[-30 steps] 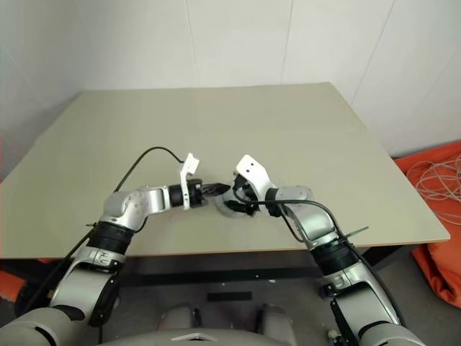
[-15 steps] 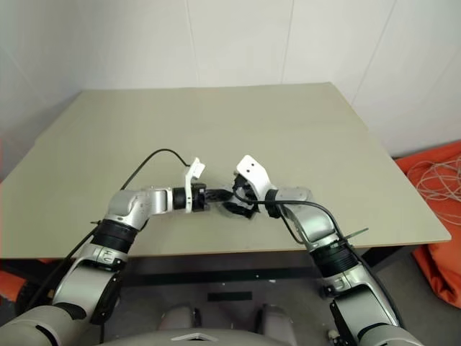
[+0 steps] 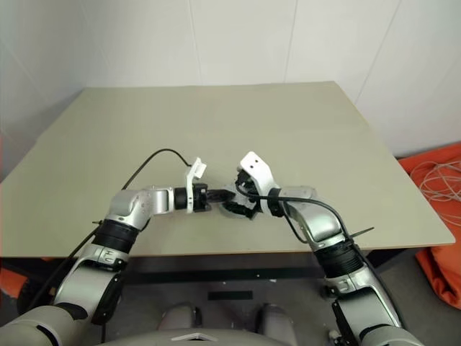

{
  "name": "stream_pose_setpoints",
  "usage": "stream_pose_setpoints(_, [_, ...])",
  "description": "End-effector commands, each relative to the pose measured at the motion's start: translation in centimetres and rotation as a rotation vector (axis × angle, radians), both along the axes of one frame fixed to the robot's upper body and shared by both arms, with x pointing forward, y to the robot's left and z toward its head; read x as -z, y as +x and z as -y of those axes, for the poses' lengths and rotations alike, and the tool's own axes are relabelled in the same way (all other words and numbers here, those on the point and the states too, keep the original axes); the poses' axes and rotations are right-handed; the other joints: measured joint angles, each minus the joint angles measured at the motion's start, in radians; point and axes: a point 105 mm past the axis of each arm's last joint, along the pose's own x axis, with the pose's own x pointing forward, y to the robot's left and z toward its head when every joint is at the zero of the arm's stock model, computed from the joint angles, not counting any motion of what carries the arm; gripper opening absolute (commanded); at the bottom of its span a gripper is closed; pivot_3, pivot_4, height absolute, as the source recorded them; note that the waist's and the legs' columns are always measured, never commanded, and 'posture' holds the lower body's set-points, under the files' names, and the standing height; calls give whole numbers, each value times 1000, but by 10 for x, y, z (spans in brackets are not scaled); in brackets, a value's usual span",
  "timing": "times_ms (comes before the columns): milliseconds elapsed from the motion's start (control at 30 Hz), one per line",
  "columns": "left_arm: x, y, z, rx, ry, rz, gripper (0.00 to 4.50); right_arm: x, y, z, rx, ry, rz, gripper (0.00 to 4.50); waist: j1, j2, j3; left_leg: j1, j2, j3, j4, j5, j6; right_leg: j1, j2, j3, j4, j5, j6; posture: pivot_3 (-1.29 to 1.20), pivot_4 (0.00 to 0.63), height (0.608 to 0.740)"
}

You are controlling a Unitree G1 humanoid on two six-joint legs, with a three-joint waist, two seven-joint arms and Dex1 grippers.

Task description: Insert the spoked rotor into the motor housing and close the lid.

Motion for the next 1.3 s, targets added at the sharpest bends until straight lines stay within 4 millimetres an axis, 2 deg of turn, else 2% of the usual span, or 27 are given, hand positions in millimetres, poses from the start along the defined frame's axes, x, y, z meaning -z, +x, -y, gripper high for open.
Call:
stream_pose_setpoints(33, [5,-1,-2,-5,34,-10,0,-30,0,4,-19,57,80,4448,2,0,0,-1,0,0,0,0,0,-1,0,0,0,0,0,0,0,740])
stream_pose_setpoints(267, [5,0,1,-3,28,-10,0,-45,1,24,-8,54,104,4448,15,0,0,-3,0,0,0,0,0,-2,0,0,0,2,-4,0,0,740])
stream_pose_setpoints(400, [4,1,3,-2,22,-6,0,-35,25,71,236,-33,39,4448,16,0,1,-3,-1,0,0,0,0,-2,0,0,0,2,-4,0,0,740])
stream_pose_setpoints(500, [3,1,4,-1,18,-4,0,-31,26,86,346,7,-58,4448,17,0,1,-3,-1,1,0,0,0,-2,0,0,0,2,-4,0,0,740])
stream_pose_setpoints(633, [3,2,4,-2,17,-2,0,-28,11,86,421,107,-298,4448,15,1,1,-3,-1,0,0,0,0,-2,0,0,0,3,-6,0,0,740])
stream_pose_setpoints(767, [4,2,3,-2,19,-2,0,-30,-7,72,393,247,-543,4448,16,1,1,-3,-1,0,0,0,0,-2,0,0,0,3,-6,0,0,740])
stream_pose_setpoints(1000, [3,2,2,-2,18,-3,0,-24,-1,65,438,388,-660,4448,19,2,1,-3,-1,0,0,1,-1,-2,0,0,0,3,-6,0,0,740])
stream_pose_setpoints(1300, [3,0,1,-4,17,-4,0,-5,-1,59,511,403,-736,4448,19,2,1,-3,-1,0,-1,1,-2,-2,0,0,0,3,-6,0,0,740])
